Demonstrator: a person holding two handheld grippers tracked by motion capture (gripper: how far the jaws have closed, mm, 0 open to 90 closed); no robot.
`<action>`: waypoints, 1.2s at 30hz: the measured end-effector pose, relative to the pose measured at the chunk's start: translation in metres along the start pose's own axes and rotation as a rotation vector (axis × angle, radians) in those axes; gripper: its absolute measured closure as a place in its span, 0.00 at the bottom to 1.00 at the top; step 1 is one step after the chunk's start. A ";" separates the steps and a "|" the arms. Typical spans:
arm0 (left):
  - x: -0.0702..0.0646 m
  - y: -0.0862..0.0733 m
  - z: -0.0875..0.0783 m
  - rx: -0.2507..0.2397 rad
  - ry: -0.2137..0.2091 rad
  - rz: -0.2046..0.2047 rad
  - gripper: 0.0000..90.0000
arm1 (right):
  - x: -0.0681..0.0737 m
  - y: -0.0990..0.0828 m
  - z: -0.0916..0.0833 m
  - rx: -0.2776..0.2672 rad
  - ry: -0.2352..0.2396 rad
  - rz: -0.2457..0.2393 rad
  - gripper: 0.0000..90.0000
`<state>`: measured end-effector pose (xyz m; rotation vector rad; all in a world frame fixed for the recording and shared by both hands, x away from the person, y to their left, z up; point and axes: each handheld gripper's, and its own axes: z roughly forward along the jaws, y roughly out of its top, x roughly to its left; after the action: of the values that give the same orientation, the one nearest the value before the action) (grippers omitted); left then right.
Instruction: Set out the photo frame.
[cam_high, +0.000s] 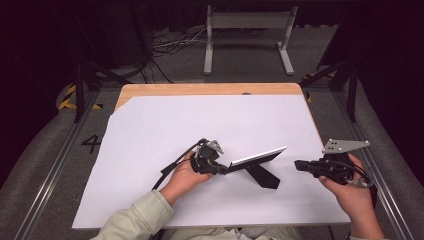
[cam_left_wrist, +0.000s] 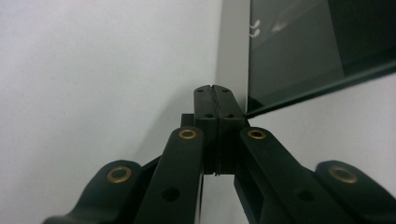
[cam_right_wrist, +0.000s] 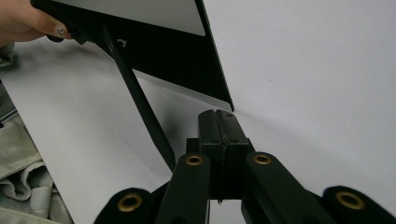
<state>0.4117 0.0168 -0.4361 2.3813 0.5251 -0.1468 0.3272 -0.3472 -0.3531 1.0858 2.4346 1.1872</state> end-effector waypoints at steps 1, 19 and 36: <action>-0.001 0.000 0.000 0.000 -0.006 0.008 1.00 | 0.000 0.001 0.000 -0.001 0.001 0.001 1.00; -0.039 0.005 0.018 0.055 -0.077 0.129 1.00 | 0.000 0.008 0.000 -0.016 0.010 -0.003 1.00; -0.062 0.010 0.031 0.087 -0.174 0.197 1.00 | 0.001 0.009 -0.008 -0.033 -0.001 0.003 1.00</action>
<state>0.3602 -0.0302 -0.4388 2.4600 0.2048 -0.2900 0.3275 -0.3473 -0.3410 1.0813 2.4048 1.2225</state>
